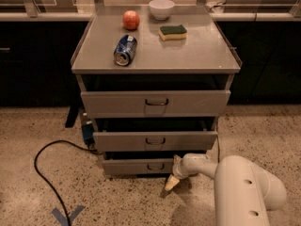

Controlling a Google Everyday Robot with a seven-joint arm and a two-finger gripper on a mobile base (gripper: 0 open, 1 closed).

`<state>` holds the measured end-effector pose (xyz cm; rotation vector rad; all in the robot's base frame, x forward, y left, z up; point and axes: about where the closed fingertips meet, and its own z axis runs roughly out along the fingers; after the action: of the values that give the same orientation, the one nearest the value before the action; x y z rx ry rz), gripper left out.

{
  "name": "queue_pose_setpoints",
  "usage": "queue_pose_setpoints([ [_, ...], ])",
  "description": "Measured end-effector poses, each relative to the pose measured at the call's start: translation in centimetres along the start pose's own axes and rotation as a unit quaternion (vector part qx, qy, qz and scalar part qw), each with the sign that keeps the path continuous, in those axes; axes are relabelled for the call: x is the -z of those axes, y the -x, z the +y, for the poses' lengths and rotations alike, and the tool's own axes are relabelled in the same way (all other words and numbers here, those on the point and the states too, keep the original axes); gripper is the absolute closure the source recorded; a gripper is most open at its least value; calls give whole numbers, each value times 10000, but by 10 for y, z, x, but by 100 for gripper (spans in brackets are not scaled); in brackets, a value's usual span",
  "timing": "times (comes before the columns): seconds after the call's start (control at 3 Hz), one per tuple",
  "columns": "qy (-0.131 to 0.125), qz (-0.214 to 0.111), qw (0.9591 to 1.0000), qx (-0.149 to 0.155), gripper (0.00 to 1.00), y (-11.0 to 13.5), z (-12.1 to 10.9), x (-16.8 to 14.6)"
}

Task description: Open bottom drawer

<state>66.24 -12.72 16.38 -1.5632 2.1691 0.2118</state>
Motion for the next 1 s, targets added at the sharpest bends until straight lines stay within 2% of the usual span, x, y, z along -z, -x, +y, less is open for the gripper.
queue_pose_setpoints([
  [0.33,2,0,10000,0,0,0,0,0],
  [1.0,255,29,9996,-69,0,-1,20,-1],
])
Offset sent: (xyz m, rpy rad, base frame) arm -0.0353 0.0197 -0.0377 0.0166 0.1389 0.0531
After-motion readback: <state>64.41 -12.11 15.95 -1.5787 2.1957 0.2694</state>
